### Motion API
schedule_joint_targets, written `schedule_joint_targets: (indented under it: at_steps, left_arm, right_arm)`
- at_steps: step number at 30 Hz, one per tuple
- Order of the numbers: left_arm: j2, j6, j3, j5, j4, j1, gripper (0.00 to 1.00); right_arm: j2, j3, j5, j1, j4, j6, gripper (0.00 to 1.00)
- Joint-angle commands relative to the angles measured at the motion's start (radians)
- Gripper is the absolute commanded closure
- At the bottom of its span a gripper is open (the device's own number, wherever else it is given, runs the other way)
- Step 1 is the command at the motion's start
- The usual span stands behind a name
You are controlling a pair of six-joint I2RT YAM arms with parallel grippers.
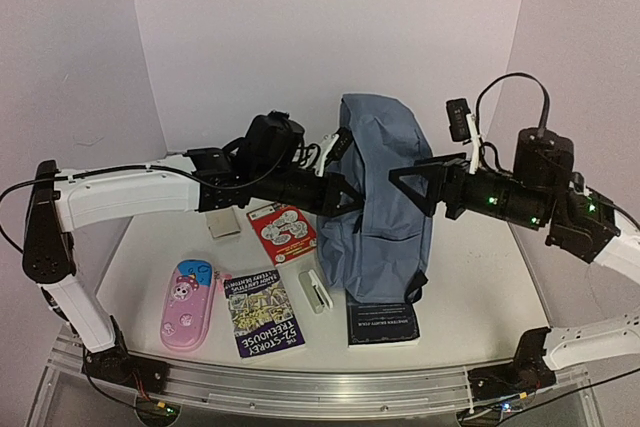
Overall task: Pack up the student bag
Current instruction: Unzip the student bag at the center of the board.
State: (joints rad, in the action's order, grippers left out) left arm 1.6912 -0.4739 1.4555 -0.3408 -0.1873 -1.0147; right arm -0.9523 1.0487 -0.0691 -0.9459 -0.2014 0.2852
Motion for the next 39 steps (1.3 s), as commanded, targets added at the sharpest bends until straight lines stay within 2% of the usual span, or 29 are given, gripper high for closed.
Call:
schedule_joint_targets:
  at_steps: [1,8,15,20,22,29,36,38,39]
  left_arm:
    - [0.003,-0.018,0.044,-0.011,0.002,0.015,1.00]
    - [0.002,-0.025,0.045,-0.026,0.002,0.024,1.00]
    - [0.002,-0.033,0.041,-0.031,0.015,0.024,1.00]
    - [0.007,-0.040,0.048,-0.059,0.013,0.024,1.00]
    - [0.007,-0.039,0.049,-0.059,0.012,0.024,1.00]
    - [0.017,-0.038,0.063,-0.059,0.009,0.025,1.00]
    - [0.010,-0.046,0.076,-0.047,0.039,0.029,1.00]
    - [0.004,-0.048,0.081,-0.044,0.050,0.038,1.00]
    - [0.003,-0.049,0.087,-0.045,0.052,0.043,1.00]
  right_arm:
    - [-0.031,-0.045,0.341,-0.138,0.044,-0.013,0.17]
    - [-0.133,-0.073,0.577,-0.281,0.088,0.003,0.18]
    - [-0.260,-0.075,0.783,-0.338,0.125,0.049,0.13]
    - [-0.340,-0.086,0.867,-0.357,0.130,0.080,0.15]
    - [-0.361,-0.097,0.902,-0.356,0.131,0.113,0.21]
    - [-0.400,-0.103,0.966,-0.357,0.145,0.150,0.52]
    - [-0.385,-0.144,0.944,-0.357,0.222,0.120,0.93]
    - [-0.368,-0.165,0.919,-0.357,0.240,0.117,1.00]
    - [-0.358,-0.174,0.904,-0.357,0.248,0.115,1.00]
